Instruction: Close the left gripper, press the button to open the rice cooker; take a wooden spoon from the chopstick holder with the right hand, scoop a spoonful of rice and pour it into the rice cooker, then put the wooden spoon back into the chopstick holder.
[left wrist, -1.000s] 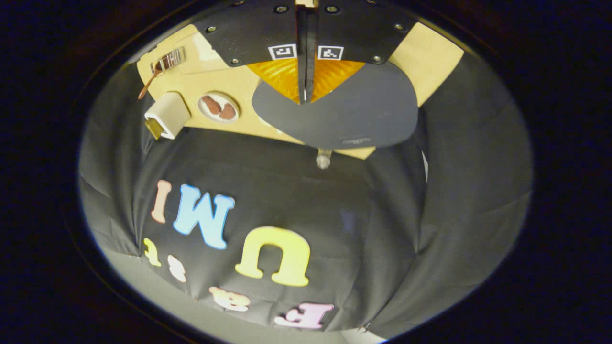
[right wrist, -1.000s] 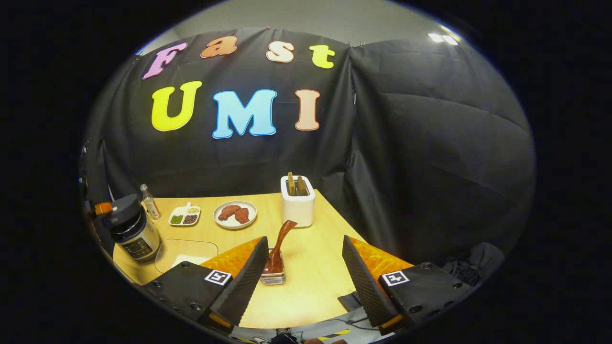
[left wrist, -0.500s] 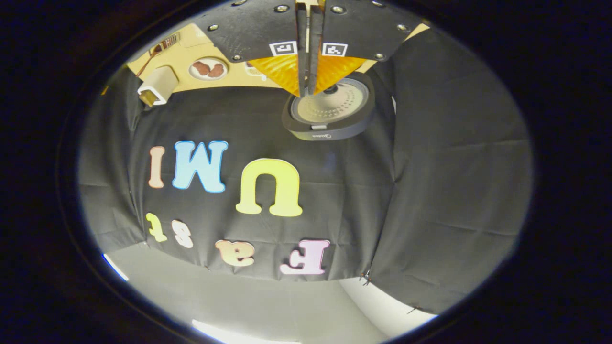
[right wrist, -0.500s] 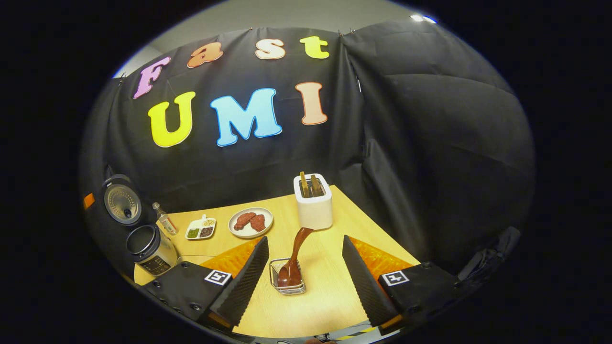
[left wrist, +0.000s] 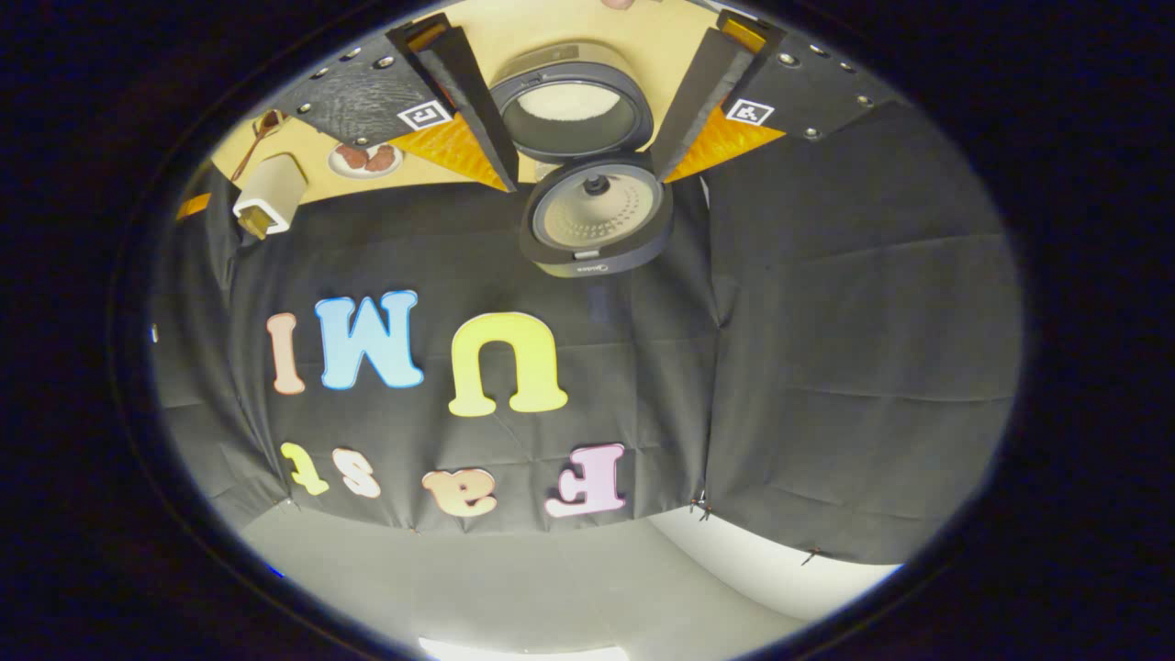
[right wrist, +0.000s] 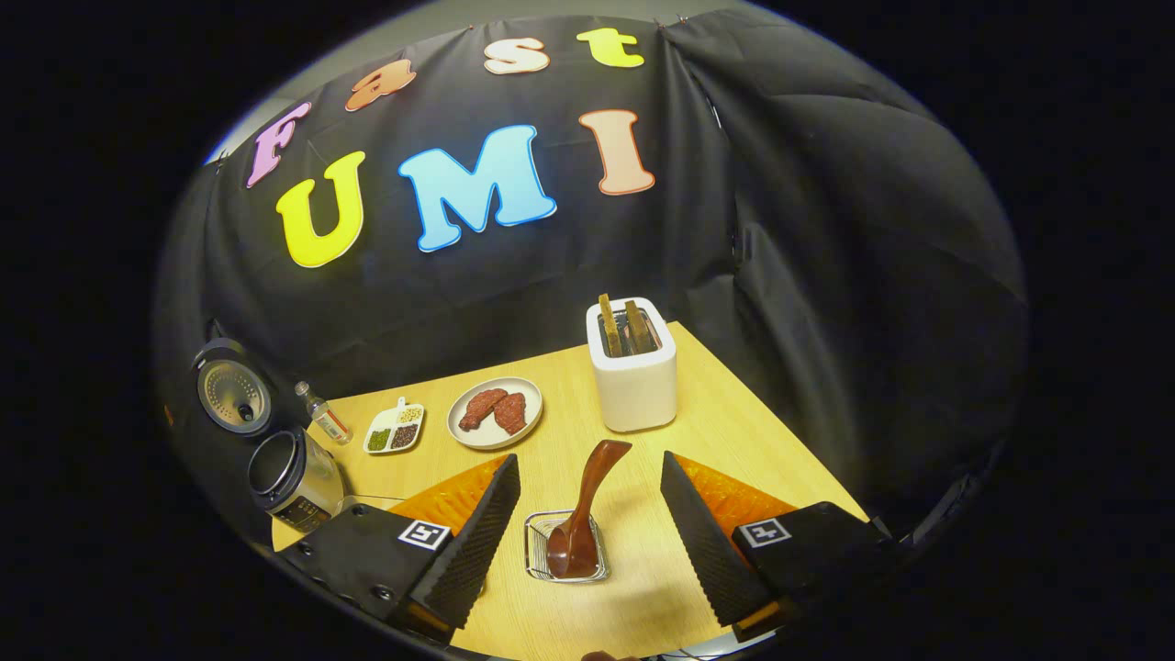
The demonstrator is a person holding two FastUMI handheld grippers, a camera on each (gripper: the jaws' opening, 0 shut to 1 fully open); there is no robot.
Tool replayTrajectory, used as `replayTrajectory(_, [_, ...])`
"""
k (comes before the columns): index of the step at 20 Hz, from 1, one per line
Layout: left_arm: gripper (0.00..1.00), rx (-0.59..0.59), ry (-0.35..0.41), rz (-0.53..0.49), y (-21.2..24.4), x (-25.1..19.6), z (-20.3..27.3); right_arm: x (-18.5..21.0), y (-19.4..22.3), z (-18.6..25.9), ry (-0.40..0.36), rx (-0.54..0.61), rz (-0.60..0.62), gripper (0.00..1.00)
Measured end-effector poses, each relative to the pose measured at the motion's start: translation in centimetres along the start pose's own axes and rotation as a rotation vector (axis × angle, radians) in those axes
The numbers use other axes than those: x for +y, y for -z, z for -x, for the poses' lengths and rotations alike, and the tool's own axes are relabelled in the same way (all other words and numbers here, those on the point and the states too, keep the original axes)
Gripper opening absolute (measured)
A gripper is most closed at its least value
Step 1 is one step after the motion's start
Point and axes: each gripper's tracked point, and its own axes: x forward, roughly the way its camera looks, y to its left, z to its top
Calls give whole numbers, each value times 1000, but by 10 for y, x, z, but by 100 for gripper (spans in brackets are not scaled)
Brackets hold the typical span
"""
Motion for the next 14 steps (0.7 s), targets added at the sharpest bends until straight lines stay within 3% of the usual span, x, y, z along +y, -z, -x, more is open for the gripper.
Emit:
replayTrajectory(8, [92,116,-97,6,30,-22,17,-17,43,-75,-45,200,-129,98])
replayTrajectory(11, [92,153,-129,18,40,-28,21,-19,55,-94,-92,255,-167,98])
replayTrajectory(14, [92,189,-151,6,51,-35,26,1,61,-122,-189,304,-214,98])
